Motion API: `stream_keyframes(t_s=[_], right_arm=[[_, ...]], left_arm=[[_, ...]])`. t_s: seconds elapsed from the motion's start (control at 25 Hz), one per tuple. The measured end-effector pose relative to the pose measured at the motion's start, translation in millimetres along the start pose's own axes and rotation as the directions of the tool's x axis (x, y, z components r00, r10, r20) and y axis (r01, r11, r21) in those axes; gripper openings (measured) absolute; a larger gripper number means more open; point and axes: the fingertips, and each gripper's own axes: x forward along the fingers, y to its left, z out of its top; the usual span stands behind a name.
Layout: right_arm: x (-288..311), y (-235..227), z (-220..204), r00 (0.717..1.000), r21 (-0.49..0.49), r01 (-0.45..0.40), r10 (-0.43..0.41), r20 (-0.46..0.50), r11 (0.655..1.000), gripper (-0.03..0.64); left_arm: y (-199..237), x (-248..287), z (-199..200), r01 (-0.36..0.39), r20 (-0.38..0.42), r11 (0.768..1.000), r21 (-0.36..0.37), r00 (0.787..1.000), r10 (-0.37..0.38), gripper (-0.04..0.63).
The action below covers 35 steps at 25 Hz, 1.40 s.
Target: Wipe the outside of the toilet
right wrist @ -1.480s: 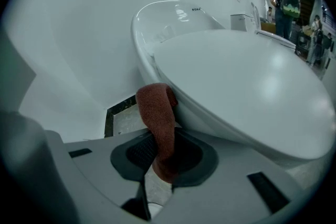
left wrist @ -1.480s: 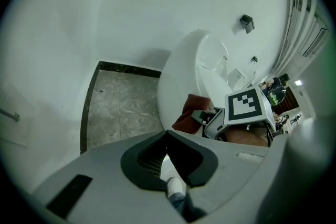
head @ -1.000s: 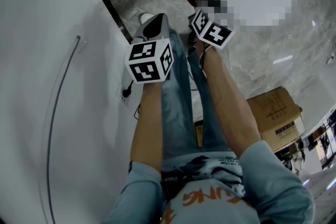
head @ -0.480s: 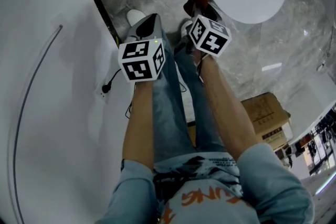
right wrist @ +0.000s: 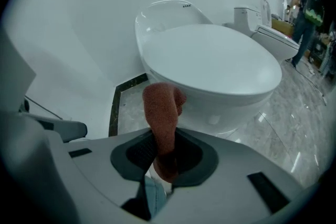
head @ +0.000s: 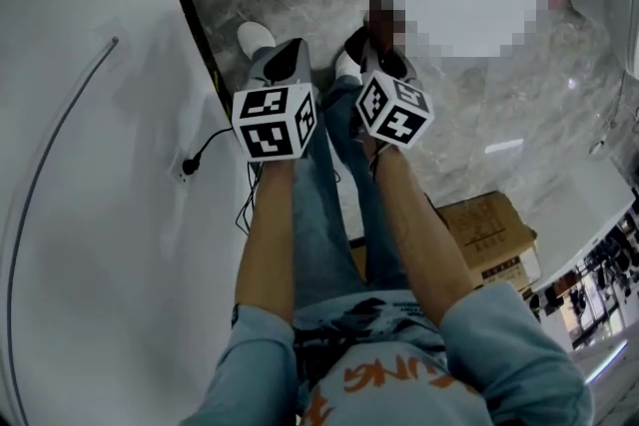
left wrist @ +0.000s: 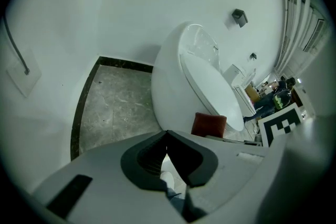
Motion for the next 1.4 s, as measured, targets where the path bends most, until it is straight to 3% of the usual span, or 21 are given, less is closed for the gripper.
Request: stream_keyframes(t_s=[0.24,0.6,0.8,1.0,1.2,1.4], right_arm=[[17.0,54.3,11.6,0.996,-0.075,-0.089,0.089,0.003,0.993,0.075],[59.9,115.1,48.5,0.990,-0.059,-0.137,0.138,0.013,0.989,0.075],[95.4,119.3,71.6,0.995,-0.053,-0.095,0.097,0.030,0.994,0.075],[129.9,126.7,89.4,0.996,-0.139,-0.079,0.083,0.024,0.987,0.075],[162.2,127.6,104.3,0.998,-0.098,-0.045,0.048,0.031,0.994,0.075],[187.0,130.2,123.5,0.999,-0.161,-0.012,0.018,0.040,0.987,0.075]], left_arm=[[27.1,-0.9,15.6,-0.015,0.000,1.000,-0.009,1.000,0.015,-0.006],[62.7,-0.2,45.8,-0.010,-0.029,1.000,-0.011,1.000,0.010,-0.006],[83.0,10.0,64.2,0.005,-0.045,1.000,0.002,0.999,-0.005,-0.006],[95.1,20.2,82.9,0.022,-0.061,1.000,0.009,0.998,-0.022,-0.006],[105.4,30.5,86.8,0.038,-0.080,0.999,-0.002,0.996,-0.038,-0.006],[114.8,34.6,88.6,0.046,-0.093,0.999,-0.008,0.995,-0.047,-0.006]])
